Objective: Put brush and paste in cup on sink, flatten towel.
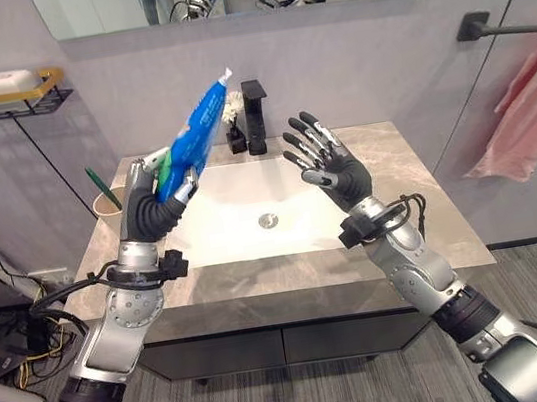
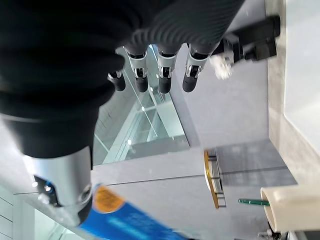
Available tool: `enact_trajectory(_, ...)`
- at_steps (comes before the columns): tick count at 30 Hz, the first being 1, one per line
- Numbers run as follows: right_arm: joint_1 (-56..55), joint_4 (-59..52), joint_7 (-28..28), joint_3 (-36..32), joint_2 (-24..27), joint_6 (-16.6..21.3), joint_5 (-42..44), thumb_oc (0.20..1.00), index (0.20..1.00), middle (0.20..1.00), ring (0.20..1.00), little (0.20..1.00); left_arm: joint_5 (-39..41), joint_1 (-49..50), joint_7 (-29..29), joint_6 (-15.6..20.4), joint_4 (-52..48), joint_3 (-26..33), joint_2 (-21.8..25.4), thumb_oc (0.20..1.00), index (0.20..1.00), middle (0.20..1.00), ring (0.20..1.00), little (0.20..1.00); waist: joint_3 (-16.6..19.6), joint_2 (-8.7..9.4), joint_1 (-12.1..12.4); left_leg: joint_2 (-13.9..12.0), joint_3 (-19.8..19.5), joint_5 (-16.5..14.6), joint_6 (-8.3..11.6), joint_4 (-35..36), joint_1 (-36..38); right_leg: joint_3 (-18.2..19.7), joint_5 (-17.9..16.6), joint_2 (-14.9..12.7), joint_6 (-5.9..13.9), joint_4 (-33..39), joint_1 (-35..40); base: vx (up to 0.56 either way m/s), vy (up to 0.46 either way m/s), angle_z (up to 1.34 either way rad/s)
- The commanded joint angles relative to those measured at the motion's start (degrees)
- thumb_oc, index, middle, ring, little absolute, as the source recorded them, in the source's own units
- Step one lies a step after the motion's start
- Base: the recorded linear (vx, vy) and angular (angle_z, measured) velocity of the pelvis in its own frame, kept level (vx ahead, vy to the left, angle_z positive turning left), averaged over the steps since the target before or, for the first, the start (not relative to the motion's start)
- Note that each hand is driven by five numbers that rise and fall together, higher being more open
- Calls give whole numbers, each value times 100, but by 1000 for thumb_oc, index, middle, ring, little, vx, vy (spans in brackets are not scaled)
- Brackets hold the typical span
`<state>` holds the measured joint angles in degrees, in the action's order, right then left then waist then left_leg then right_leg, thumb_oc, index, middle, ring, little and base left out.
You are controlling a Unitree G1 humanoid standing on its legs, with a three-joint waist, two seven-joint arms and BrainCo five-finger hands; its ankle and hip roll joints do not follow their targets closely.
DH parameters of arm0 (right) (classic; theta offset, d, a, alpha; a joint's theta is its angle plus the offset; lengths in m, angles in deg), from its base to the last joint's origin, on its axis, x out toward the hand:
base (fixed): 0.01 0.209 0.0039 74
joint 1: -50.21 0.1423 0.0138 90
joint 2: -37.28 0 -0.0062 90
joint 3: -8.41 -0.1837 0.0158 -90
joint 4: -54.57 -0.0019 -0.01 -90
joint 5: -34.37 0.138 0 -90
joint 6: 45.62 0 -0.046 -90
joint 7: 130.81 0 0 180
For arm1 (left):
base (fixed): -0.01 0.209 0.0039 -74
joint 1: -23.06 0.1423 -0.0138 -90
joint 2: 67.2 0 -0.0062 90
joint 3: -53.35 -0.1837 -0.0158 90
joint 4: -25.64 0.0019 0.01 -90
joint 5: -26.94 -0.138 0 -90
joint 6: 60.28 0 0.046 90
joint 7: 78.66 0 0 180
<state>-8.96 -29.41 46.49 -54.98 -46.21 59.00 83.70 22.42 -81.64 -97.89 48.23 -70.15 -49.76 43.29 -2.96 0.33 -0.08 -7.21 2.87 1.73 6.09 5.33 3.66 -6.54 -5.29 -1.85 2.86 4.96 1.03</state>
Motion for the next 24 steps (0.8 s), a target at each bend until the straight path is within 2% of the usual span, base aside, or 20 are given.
enact_trajectory(1,772,-19,-126,6,-152,168,357,1000,1000,1000,1000,1000,140,-455,15,253,-272,-61,208,200,200,200,200,200,21,232,23,-29,27,-129,31,-33,80,64,388,-389,432,-47,278,-18,5,13)
enact_trajectory(6,1150,130,-390,347,-6,8,631,1000,1000,1000,1000,1000,304,-545,237,295,-287,-256,435,200,200,200,200,200,-36,333,129,-8,-70,-67,43,-33,-80,-31,347,-415,450,-36,195,-18,7,7)
enact_trajectory(13,1712,434,75,491,125,43,-89,1000,1000,1000,1000,1000,467,-615,381,289,-298,-443,734,200,200,200,200,200,-58,368,162,36,-133,-23,26,-33,-260,-65,265,-464,490,0,47,-6,21,9)
enact_trajectory(19,1940,630,158,632,-46,0,-163,1000,1000,1000,1000,1000,591,-713,472,277,-285,-584,883,200,200,200,200,200,-104,359,170,65,-100,-19,-26,-33,-344,28,215,-497,506,-3,-97,5,10,-1)
enact_trajectory(24,2187,821,195,856,24,-153,-253,1000,1000,1000,1000,1000,607,-833,531,250,-318,-704,1054,200,200,200,200,200,-108,392,165,84,-64,-21,-51,-33,-382,98,190,-503,514,-8,-173,19,18,-7)
